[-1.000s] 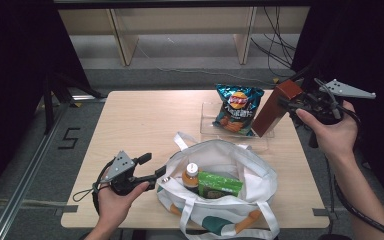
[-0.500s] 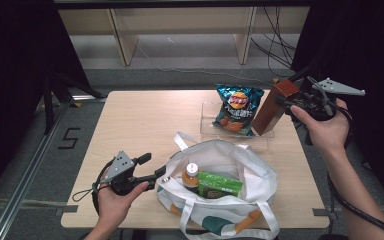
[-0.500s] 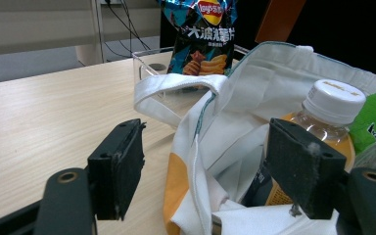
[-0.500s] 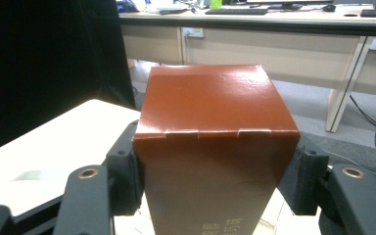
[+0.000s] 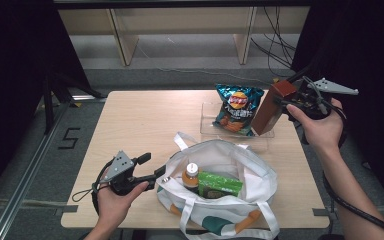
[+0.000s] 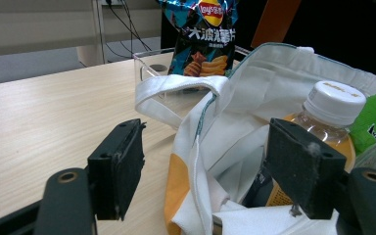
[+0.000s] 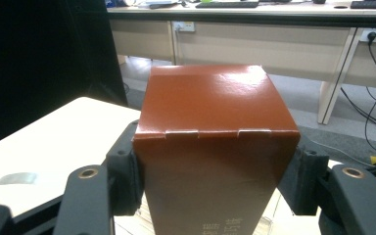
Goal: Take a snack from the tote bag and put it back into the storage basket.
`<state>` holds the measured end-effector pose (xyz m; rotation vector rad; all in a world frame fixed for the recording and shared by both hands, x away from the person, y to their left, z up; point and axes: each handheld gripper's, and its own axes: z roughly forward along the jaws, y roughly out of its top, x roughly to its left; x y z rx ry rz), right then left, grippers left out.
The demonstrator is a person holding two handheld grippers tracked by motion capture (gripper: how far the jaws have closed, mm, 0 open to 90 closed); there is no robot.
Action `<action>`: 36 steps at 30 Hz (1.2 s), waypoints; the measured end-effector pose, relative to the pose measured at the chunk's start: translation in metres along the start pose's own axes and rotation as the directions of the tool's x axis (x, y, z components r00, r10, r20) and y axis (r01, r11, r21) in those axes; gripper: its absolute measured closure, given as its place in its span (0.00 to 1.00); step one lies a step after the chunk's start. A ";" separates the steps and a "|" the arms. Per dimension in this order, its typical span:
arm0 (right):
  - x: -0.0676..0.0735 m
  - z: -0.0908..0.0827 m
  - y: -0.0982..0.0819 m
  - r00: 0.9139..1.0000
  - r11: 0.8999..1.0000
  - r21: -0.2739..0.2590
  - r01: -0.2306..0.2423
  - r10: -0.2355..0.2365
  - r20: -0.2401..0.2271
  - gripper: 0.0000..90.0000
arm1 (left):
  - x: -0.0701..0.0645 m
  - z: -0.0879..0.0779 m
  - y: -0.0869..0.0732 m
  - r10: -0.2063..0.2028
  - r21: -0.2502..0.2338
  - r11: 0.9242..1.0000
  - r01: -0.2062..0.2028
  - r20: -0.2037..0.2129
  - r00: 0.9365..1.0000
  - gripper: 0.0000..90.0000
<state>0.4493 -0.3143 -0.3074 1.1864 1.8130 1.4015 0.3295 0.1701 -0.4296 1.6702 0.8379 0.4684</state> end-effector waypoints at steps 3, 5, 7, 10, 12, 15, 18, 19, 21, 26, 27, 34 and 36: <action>0.001 0.002 0.000 1.000 1.000 -0.001 -0.019 0.019 0.009 0.43 | 0.000 0.000 0.000 0.000 0.000 1.000 0.000 -0.001 1.000 0.33; 0.000 0.002 -0.001 1.000 1.000 0.008 0.003 -0.003 0.012 0.43 | 0.000 0.000 0.000 0.001 -0.001 1.000 -0.001 -0.001 1.000 0.33; -0.002 0.003 -0.001 0.999 0.999 0.021 0.034 -0.034 0.010 0.43 | 0.000 0.000 0.000 -0.001 -0.003 1.000 0.001 0.000 1.000 0.33; 0.000 0.005 -0.001 1.000 1.000 0.028 0.008 -0.009 0.026 0.43 | 0.000 0.000 0.000 -0.001 -0.002 1.000 0.001 0.000 1.000 0.33; 0.001 0.007 -0.001 0.999 1.000 0.017 -0.003 0.002 0.040 0.43 | 0.001 -0.001 0.000 0.000 -0.003 1.000 0.000 0.000 1.000 0.33; 0.003 0.010 -0.001 0.999 1.000 0.015 -0.014 0.013 0.047 0.43 | 0.001 -0.001 0.000 -0.001 -0.002 1.000 0.001 0.000 1.000 0.33; 0.003 0.013 -0.001 0.999 1.000 0.013 -0.003 0.003 0.050 0.43 | 0.001 -0.001 0.000 0.001 -0.002 1.000 -0.001 -0.001 1.000 0.33; 0.003 0.013 -0.002 0.999 1.000 0.011 -0.011 0.011 0.051 0.43 | 0.001 -0.001 0.000 0.001 -0.002 1.000 -0.001 0.000 1.000 0.33; 0.004 0.014 -0.002 0.998 1.000 0.019 -0.018 0.017 0.053 0.43 | 0.001 -0.001 0.000 0.000 -0.002 1.000 0.000 0.000 1.000 0.33; 0.004 0.015 -0.002 0.998 1.000 0.020 -0.018 0.017 0.068 0.43 | 0.001 -0.001 0.000 0.000 -0.003 1.000 0.000 0.000 1.000 0.33; 0.004 0.016 -0.003 0.997 1.000 0.014 -0.006 0.005 0.075 0.43 | 0.001 -0.001 0.000 -0.001 -0.003 1.000 0.001 0.000 1.000 0.33; 0.002 0.019 -0.005 0.996 1.000 0.026 -0.006 0.003 0.087 0.43 | 0.001 -0.001 0.000 0.000 -0.001 1.000 0.000 0.001 1.000 0.33; 0.003 0.020 -0.005 0.996 0.999 0.030 -0.013 0.011 0.090 0.43 | 0.001 -0.001 0.000 0.002 -0.003 1.000 -0.002 0.003 1.000 0.33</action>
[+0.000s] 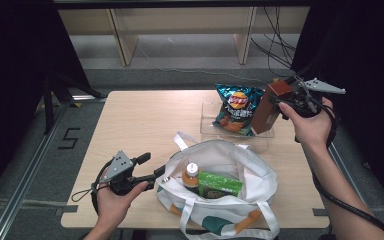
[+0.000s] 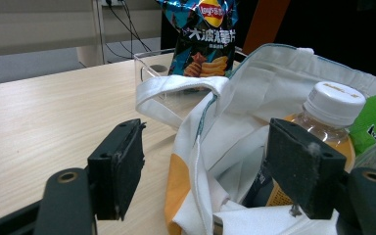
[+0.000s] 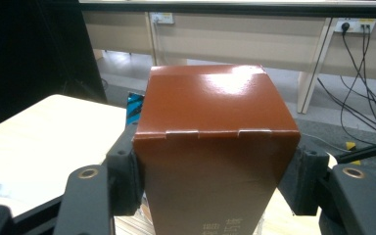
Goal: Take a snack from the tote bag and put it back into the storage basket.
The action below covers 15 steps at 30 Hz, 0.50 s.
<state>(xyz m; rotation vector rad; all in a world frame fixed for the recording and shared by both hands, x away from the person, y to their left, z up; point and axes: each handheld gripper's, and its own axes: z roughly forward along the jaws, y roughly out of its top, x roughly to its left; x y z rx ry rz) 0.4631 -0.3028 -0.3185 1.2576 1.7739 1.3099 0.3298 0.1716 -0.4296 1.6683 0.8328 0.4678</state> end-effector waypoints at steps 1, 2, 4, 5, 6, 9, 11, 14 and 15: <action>-0.001 0.000 0.000 1.000 1.000 0.005 0.017 -0.017 0.004 0.43 | 0.000 0.000 0.000 0.000 -0.006 1.000 0.000 0.006 1.000 0.33; 0.000 0.001 0.000 1.000 1.000 0.009 0.010 -0.010 0.006 0.43 | 0.000 0.000 0.000 0.000 -0.005 1.000 0.000 0.004 1.000 0.33; -0.001 0.002 0.000 1.000 1.000 0.004 0.027 -0.027 0.011 0.43 | 0.000 0.000 0.000 0.001 -0.006 1.000 -0.001 0.004 1.000 0.33; 0.001 0.003 0.000 1.000 1.000 0.012 0.011 -0.011 0.010 0.43 | 0.000 0.000 0.000 0.001 -0.006 1.000 -0.001 0.004 1.000 0.33; 0.000 0.003 0.000 1.000 1.000 0.014 0.013 -0.013 0.010 0.43 | 0.000 0.000 0.000 0.001 -0.004 1.000 -0.001 0.003 1.000 0.33; 0.000 0.004 0.000 1.000 1.000 0.016 0.021 -0.021 0.021 0.43 | 0.001 0.000 0.000 0.001 -0.005 1.000 -0.001 0.004 1.000 0.33; 0.000 0.006 -0.001 1.000 1.000 0.017 0.008 -0.008 0.027 0.43 | 0.001 0.000 0.000 0.001 -0.005 1.000 -0.001 0.003 1.000 0.33; -0.001 0.008 -0.002 0.999 1.000 0.012 0.012 -0.013 0.033 0.43 | 0.001 0.000 0.000 0.000 -0.005 1.000 0.000 0.005 1.000 0.33; -0.001 0.008 -0.003 0.999 1.000 0.016 0.016 -0.017 0.036 0.43 | 0.001 0.001 0.000 0.000 -0.007 1.000 0.000 0.005 1.000 0.33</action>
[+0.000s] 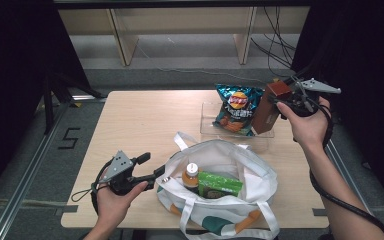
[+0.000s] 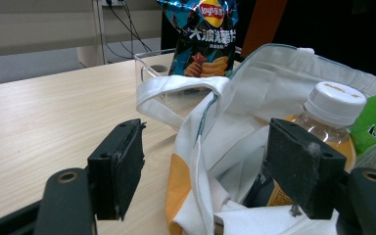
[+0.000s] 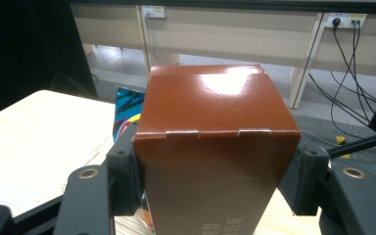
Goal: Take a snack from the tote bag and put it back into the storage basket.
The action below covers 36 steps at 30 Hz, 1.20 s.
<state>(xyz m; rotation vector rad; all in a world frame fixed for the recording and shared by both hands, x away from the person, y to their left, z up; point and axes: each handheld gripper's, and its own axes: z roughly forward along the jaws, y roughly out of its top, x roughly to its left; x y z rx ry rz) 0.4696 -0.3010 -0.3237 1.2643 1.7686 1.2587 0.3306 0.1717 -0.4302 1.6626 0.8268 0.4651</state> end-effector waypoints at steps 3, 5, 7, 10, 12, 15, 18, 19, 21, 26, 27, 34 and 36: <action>0.002 0.002 -0.001 1.000 1.000 0.002 -0.021 0.021 -0.001 0.43 | 0.000 0.000 0.000 -0.002 0.001 1.000 0.002 -0.003 1.000 0.33; 0.001 0.002 -0.001 1.000 1.000 0.013 -0.012 0.012 0.004 0.43 | 0.000 0.000 0.000 0.000 0.001 1.000 0.000 -0.001 1.000 0.33; 0.001 0.002 -0.001 1.000 1.000 0.013 -0.011 0.011 0.004 0.43 | 0.000 0.000 0.000 0.001 0.001 1.000 -0.001 -0.001 1.000 0.33; 0.001 0.004 -0.002 1.000 1.000 0.014 -0.010 0.010 0.017 0.43 | 0.000 0.000 0.000 -0.002 0.000 1.000 0.002 -0.003 1.000 0.33; 0.001 0.003 -0.003 1.000 1.000 0.022 0.012 -0.012 0.014 0.43 | -0.001 -0.001 0.001 -0.005 0.007 1.000 0.005 -0.010 1.000 0.33; 0.002 0.007 -0.004 0.999 1.000 0.014 -0.003 0.002 0.032 0.43 | 0.000 -0.001 0.000 -0.003 0.000 1.000 0.003 -0.003 1.000 0.33; 0.005 0.008 -0.006 0.999 1.000 0.021 -0.012 0.012 0.041 0.43 | 0.000 -0.001 0.000 -0.003 0.007 1.000 0.003 -0.009 1.000 0.33; 0.005 0.008 -0.006 0.999 1.000 0.022 -0.009 0.008 0.042 0.43 | 0.000 -0.001 0.000 -0.003 0.007 1.000 0.003 -0.009 1.000 0.33; 0.004 0.009 -0.007 0.999 1.000 0.021 0.006 -0.007 0.048 0.43 | 0.000 -0.001 0.001 -0.003 0.006 1.000 0.003 -0.008 1.000 0.33; 0.006 0.009 -0.009 0.998 0.999 0.035 -0.009 0.007 0.055 0.43 | 0.000 -0.001 0.000 -0.003 0.006 1.000 0.003 -0.009 1.000 0.33; 0.004 0.009 -0.009 0.999 0.999 0.036 0.008 -0.010 0.054 0.43 | 0.000 -0.001 0.000 -0.003 0.007 1.000 0.003 -0.009 1.000 0.33; 0.007 0.011 -0.012 0.997 0.998 0.053 -0.026 0.022 0.077 0.43 | 0.000 -0.001 0.000 -0.003 0.006 1.000 0.003 -0.009 1.000 0.33; 0.007 0.013 -0.014 0.996 0.999 0.049 -0.019 0.015 0.083 0.43 | 0.000 -0.001 0.000 -0.003 0.004 1.000 0.003 -0.009 1.000 0.33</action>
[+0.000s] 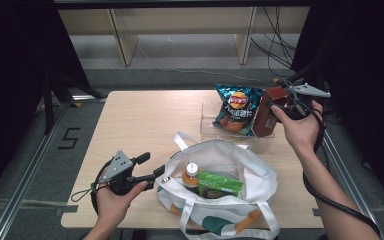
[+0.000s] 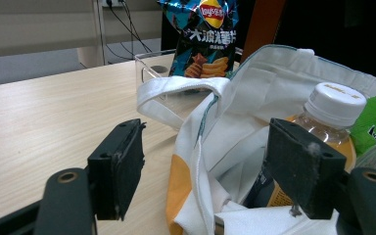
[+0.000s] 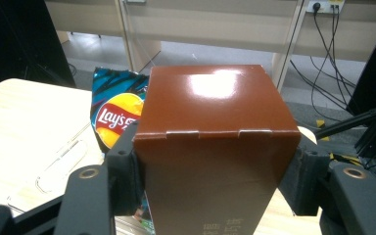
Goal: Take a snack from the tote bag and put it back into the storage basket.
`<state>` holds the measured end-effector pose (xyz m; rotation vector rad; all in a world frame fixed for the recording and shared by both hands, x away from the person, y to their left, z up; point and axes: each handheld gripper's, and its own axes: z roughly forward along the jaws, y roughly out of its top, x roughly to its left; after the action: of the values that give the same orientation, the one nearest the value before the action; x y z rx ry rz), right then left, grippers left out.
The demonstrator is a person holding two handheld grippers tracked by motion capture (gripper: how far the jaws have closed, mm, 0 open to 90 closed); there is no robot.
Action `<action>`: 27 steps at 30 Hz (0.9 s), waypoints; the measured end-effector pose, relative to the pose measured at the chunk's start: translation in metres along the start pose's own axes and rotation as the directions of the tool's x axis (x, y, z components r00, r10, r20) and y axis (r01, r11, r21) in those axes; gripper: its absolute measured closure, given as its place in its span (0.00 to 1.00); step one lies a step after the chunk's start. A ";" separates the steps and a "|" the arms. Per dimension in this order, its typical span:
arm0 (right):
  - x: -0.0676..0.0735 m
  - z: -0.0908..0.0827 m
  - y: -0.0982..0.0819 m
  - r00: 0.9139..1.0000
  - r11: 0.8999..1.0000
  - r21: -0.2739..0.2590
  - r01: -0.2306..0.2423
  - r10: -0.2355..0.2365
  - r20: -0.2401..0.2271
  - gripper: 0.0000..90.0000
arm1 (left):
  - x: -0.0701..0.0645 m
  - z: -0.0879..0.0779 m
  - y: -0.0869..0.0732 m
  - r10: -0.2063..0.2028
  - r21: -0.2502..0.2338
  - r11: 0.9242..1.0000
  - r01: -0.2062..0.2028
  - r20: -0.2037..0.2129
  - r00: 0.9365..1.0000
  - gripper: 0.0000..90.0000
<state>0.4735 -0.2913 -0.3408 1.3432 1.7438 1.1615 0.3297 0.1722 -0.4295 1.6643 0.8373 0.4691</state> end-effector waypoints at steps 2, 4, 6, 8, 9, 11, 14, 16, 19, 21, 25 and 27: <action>-0.001 0.001 0.000 1.000 1.000 0.000 0.023 -0.023 0.000 0.43 | 0.000 0.000 0.000 0.000 0.002 1.000 0.000 -0.001 1.000 0.33; 0.001 0.002 -0.002 1.000 1.000 0.002 -0.004 0.004 0.004 0.43 | 0.000 0.000 0.000 0.000 0.002 1.000 0.000 0.000 1.000 0.33; 0.001 0.002 -0.002 1.000 1.000 0.006 -0.003 0.003 0.003 0.43 | 0.000 0.000 0.000 0.000 0.001 1.000 0.000 0.001 1.000 0.33; 0.001 0.003 -0.003 1.000 1.000 0.007 0.009 -0.009 0.009 0.43 | 0.000 0.000 0.000 0.000 0.002 1.000 0.000 0.001 1.000 0.33; 0.001 0.003 -0.004 1.000 1.000 0.007 0.009 -0.009 0.008 0.43 | 0.000 0.000 0.000 -0.001 0.002 1.000 0.001 0.001 1.000 0.33; 0.001 0.004 -0.004 1.000 1.000 0.008 -0.006 0.006 0.007 0.43 | 0.000 0.000 0.000 0.000 0.000 1.000 0.000 0.002 1.000 0.33; 0.000 0.006 -0.006 1.000 1.000 0.010 0.010 -0.010 0.013 0.43 | 0.000 0.000 0.000 0.000 -0.001 1.000 0.000 0.003 1.000 0.33; 0.001 0.006 -0.007 1.000 1.000 0.016 -0.003 0.003 0.017 0.43 | 0.000 0.001 -0.001 0.001 -0.007 1.000 -0.001 0.009 1.000 0.33; 0.001 0.008 -0.009 1.000 1.000 0.015 -0.003 0.002 0.016 0.43 | 0.000 0.001 0.000 0.004 0.003 1.000 -0.004 0.004 1.000 0.33; 0.001 0.009 -0.009 1.000 1.000 0.022 0.002 -0.002 0.019 0.43 | -0.001 0.001 0.000 0.003 0.004 1.000 -0.003 0.003 1.000 0.33; 0.002 0.011 -0.011 1.000 1.000 0.025 -0.004 0.003 0.030 0.43 | -0.001 0.001 0.000 0.003 0.003 1.000 -0.003 0.003 1.000 0.33; 0.003 0.011 -0.011 1.000 0.999 0.036 -0.013 0.012 0.025 0.43 | -0.001 0.001 0.000 0.003 0.004 1.000 -0.003 0.003 1.000 0.33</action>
<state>0.4779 -0.2869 -0.3552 1.3865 1.7490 1.1204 0.3294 0.1712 -0.4300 1.6693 0.8339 0.4672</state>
